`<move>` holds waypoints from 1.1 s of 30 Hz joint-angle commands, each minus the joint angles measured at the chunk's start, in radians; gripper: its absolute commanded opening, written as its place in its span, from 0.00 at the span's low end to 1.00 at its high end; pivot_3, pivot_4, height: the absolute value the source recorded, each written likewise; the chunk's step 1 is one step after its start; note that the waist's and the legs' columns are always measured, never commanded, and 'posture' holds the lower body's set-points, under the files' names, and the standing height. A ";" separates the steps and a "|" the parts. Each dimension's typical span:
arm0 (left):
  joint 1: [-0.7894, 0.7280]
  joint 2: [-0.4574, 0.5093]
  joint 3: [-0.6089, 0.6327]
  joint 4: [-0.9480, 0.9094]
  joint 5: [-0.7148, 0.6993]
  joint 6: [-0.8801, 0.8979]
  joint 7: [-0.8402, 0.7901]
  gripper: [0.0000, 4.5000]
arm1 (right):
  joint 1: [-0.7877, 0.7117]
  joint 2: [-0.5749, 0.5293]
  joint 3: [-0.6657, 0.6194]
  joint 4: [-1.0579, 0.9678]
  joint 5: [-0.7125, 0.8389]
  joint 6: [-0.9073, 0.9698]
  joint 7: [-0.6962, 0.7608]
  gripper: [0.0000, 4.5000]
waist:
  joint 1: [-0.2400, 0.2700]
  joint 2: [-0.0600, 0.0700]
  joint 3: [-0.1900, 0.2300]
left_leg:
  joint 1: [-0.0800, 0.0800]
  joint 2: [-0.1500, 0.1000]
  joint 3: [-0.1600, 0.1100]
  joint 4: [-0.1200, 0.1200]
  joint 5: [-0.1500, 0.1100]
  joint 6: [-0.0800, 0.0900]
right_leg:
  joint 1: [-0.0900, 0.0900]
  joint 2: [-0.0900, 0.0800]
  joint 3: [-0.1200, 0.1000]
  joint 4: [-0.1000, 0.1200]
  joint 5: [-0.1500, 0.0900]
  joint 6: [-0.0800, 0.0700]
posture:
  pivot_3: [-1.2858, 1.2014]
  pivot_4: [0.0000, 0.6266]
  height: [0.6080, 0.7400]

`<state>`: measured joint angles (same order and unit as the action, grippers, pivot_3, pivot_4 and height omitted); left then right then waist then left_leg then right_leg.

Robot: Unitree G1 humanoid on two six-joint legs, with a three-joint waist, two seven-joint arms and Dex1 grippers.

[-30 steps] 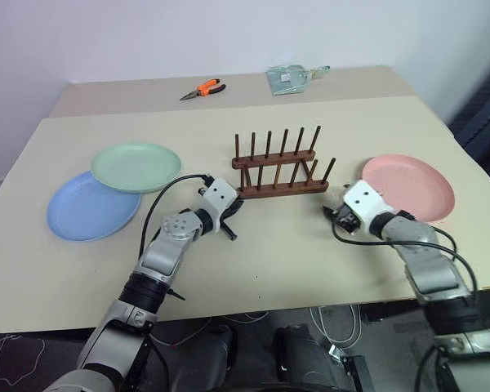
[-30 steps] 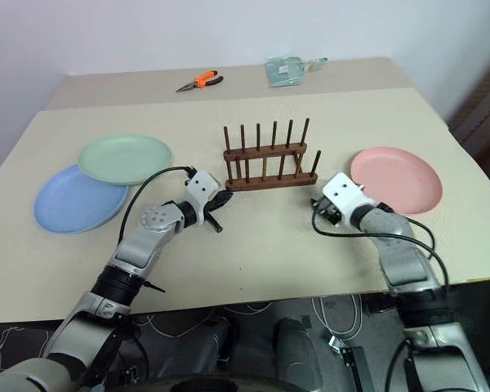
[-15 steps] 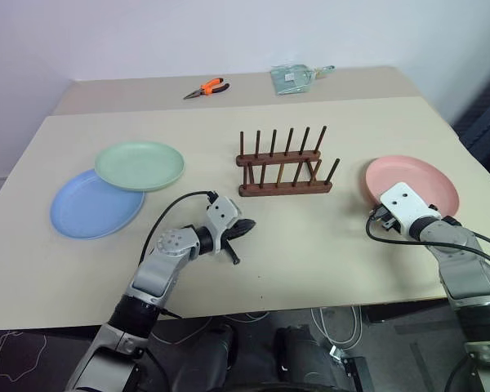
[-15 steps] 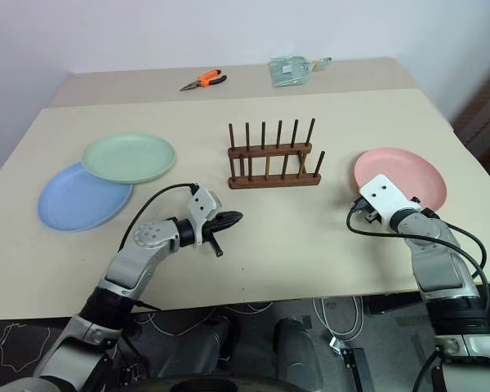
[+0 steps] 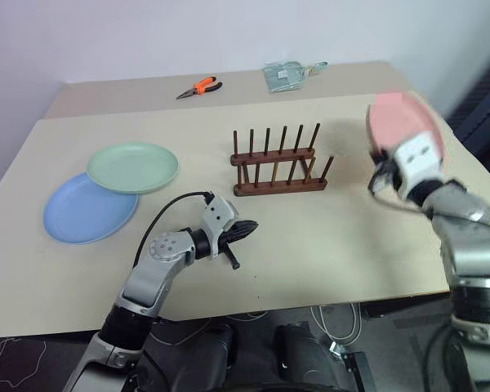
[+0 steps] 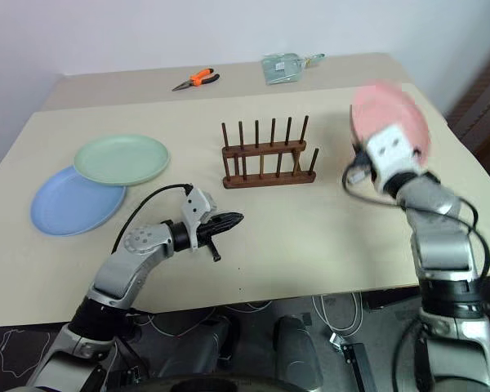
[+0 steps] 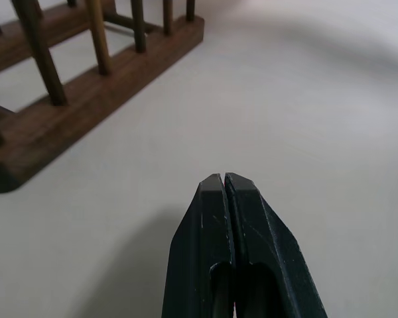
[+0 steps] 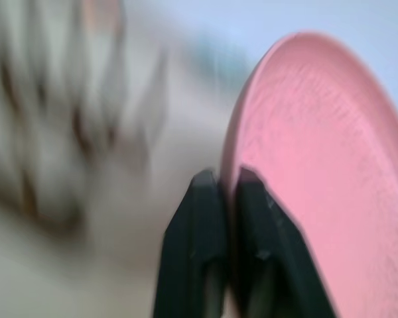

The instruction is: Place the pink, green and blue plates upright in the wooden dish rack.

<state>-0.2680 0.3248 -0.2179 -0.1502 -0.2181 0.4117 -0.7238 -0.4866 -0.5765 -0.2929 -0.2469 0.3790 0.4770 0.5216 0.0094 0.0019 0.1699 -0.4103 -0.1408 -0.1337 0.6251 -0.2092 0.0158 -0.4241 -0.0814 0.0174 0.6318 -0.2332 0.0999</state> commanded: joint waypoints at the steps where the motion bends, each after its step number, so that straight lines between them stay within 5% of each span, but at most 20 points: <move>1: 0.001 0.012 0.037 -0.035 -0.027 -0.008 -0.002 0.00 | -0.058 0.044 -0.120 -0.130 0.375 0.195 -0.001 0.01 | 0.009 -0.002 0.000 | 0.000 0.000 -0.001 -0.001 0.000 0.000 | 0.000 0.000 -0.001 -0.001 0.000 0.000 | 0.52 0.24 0.91; 8: 0.002 0.014 0.052 -0.048 -0.042 -0.009 0.007 0.00 | -0.090 0.102 -0.131 -0.113 0.635 0.324 -0.095 0.01 | 0.013 -0.002 0.000 | -0.002 -0.002 0.000 0.000 -0.001 0.002 | -0.001 -0.002 -0.001 -0.002 -0.002 -0.003 | 0.52 0.24 0.91; 33: 0.038 0.019 0.033 -0.093 -0.042 0.002 0.012 0.00 | -0.172 0.094 -0.118 0.156 0.732 0.346 -0.065 0.01 | 0.003 -0.001 0.000 | -0.002 -0.001 0.000 -0.002 -0.001 0.002 | -0.002 -0.002 0.000 -0.002 0.000 -0.001 | 0.52 0.24 0.91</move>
<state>-0.2301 0.3436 -0.1828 -0.2009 -0.2506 0.4145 -0.7147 -0.6334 -0.4810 -0.3877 -0.0876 1.0917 0.8312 0.4569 0.0120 0.0007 0.1701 -0.4120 -0.1421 -0.1333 0.6226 -0.2099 0.0177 -0.4264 -0.0832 0.0174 0.6299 -0.2335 0.0992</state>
